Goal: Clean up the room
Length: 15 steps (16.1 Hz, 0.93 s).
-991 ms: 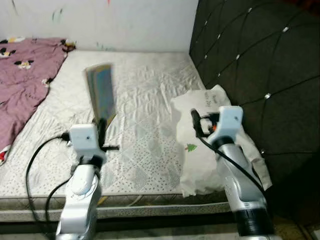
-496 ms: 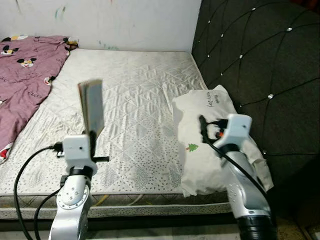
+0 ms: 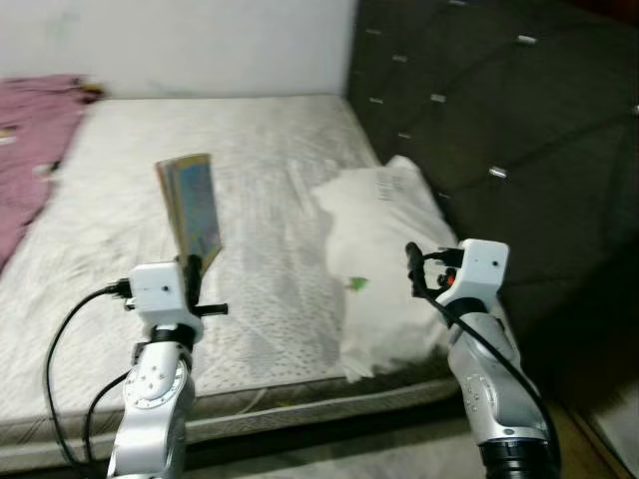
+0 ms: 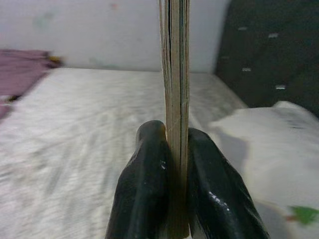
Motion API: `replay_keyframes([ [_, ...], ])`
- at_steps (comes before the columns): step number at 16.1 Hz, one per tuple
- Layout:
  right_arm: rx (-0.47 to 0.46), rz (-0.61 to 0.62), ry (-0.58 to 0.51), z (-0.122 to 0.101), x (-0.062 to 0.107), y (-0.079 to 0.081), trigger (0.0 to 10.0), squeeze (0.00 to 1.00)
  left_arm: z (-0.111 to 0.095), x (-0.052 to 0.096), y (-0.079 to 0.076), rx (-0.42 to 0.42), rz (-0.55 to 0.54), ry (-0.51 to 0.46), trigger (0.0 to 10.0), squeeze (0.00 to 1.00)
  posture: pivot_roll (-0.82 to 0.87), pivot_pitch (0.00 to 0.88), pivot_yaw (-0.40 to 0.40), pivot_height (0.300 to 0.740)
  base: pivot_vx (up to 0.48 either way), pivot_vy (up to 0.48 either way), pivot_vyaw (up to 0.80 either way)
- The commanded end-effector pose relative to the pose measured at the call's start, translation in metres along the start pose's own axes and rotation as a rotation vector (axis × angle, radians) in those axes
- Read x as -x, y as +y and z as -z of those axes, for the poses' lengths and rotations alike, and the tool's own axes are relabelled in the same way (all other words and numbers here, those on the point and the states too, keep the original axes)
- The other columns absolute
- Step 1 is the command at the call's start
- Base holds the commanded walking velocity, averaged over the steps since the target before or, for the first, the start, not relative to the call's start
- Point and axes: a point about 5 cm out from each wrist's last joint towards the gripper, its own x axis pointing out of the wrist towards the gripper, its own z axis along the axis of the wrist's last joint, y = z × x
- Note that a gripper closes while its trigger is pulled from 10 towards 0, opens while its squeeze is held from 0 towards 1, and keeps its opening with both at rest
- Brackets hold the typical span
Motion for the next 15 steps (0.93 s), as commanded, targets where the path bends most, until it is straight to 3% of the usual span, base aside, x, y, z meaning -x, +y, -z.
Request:
replay_keyframes([
  [1, 0.003, -0.014, -0.002, -0.002, -0.002, 0.003, 10.0, 0.00, -0.009, -0.003, 0.000, 0.010, 0.003, -0.042, 10.0, 0.00, 0.00, 0.037, -0.029, 0.740, 0.000, 0.000, 0.00],
  [4, 0.005, -0.017, 0.000, -0.001, -0.002, 0.004, 10.0, 0.00, -0.009, -0.004, 0.001, 0.033, -0.001, -0.040, 10.0, 0.00, -0.01, 0.037, -0.030, 0.740, 0.000, 0.000, 0.00],
  [8, -0.016, -0.033, -0.008, -0.004, 0.001, 0.004, 10.0, 0.00, -0.013, -0.013, -0.006, 0.152, 0.048, -0.040, 10.0, 0.00, -0.02, 0.052, -0.027, 0.740, 0.000, 0.000, 0.00],
  [15, -0.024, -0.060, 0.022, 0.004, 0.014, 0.004, 10.0, 0.00, -0.009, -0.008, -0.003, 0.156, 0.032, -0.008, 10.0, 0.00, -0.01, 0.098, -0.024, 0.740, 0.000, 0.000, 0.00],
])
